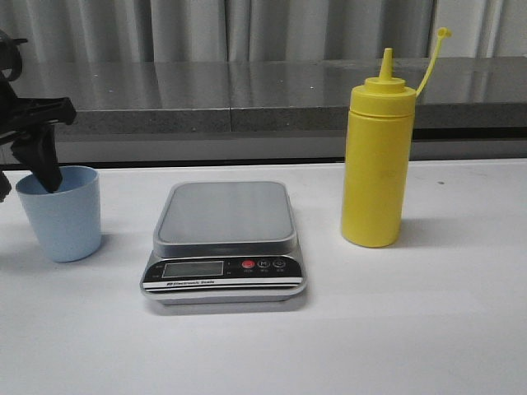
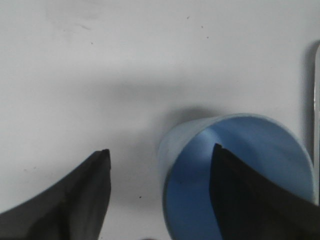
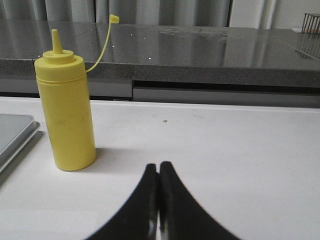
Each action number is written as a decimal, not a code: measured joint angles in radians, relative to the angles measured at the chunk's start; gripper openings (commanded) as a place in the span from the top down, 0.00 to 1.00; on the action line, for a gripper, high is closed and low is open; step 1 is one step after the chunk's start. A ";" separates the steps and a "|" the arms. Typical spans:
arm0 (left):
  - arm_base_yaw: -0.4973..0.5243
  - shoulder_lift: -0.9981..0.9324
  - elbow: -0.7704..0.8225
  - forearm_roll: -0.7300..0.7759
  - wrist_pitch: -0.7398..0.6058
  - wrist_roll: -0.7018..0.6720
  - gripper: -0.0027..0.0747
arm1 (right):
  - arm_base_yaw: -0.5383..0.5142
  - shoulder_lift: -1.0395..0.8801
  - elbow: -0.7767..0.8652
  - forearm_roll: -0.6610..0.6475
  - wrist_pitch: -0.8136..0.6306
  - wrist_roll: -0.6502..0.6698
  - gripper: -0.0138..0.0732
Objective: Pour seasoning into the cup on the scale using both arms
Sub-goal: 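Lower the left gripper onto the light blue cup and grasp it, then lift the blue cup with the left gripper and set it on the scale, then open the left gripper and raise it away from the cup, then move the right gripper toward the yellow squeeze bottle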
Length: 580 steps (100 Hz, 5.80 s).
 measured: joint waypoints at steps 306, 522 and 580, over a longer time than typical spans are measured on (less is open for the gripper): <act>-0.357 0.054 -0.390 0.042 0.221 0.036 0.76 | 0.000 0.000 0.000 0.000 0.000 0.000 0.91; 0.002 -1.328 0.710 0.078 0.017 0.001 0.99 | 0.000 0.000 0.000 0.109 -0.119 0.002 0.91; 0.002 -1.461 0.732 0.079 -0.014 0.000 0.99 | 0.000 0.303 -0.298 0.124 0.176 0.004 0.91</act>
